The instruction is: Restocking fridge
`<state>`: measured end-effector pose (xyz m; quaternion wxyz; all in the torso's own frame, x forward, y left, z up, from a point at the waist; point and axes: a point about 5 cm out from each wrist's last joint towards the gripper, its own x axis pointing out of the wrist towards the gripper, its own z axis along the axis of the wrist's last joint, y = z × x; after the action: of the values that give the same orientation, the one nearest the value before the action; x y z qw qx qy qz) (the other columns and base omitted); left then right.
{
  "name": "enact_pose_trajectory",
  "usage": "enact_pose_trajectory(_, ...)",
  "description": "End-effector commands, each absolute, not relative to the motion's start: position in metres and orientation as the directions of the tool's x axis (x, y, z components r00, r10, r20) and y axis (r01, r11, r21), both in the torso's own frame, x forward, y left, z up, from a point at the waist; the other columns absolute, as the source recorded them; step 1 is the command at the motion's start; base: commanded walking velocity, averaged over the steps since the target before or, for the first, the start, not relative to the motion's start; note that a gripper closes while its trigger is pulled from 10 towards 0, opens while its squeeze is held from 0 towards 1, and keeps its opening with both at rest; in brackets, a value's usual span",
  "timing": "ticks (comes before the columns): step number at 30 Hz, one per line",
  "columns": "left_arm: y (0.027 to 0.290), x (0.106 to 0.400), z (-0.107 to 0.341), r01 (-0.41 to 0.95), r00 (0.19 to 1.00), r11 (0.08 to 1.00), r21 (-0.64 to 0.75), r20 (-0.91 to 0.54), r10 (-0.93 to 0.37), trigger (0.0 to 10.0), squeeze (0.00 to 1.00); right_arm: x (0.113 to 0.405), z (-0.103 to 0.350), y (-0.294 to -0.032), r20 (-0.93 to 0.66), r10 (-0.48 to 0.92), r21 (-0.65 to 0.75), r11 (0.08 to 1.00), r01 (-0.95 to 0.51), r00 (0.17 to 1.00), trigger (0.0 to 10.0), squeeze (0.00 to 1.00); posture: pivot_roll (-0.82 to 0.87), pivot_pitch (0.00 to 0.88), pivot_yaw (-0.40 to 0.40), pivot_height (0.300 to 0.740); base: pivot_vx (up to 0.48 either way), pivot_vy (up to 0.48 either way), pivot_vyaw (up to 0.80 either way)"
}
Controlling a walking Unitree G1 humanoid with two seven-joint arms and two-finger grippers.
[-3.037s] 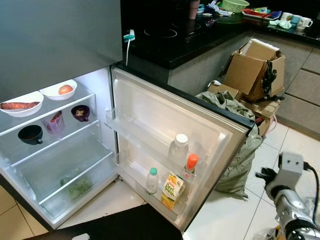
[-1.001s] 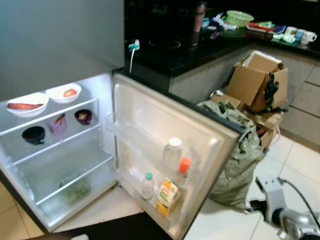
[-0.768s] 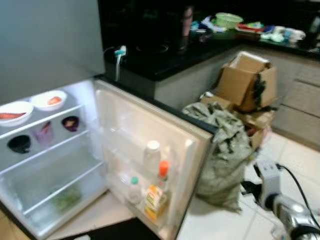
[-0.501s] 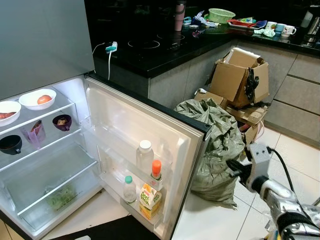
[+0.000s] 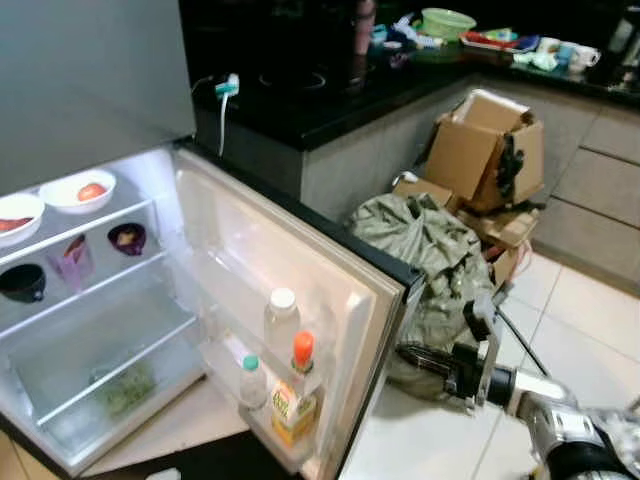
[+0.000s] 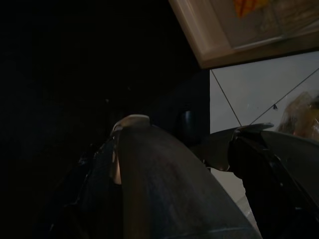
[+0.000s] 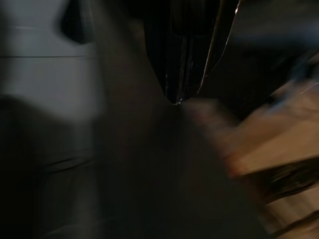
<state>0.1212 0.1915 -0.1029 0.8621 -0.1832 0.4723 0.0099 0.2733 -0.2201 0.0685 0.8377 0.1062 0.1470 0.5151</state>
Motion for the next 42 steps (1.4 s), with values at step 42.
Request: enact_pose_trajectory(42,0.192,0.115,-0.105,-0.200,0.531,0.936,-0.291,-0.834,-0.146,10.0,0.00,0.250,0.037,-0.213,-0.276,0.861,0.385,0.507,-0.771,0.427,10.0,0.00,-0.10,0.000,-0.057,0.740,0.000,0.000,0.16)
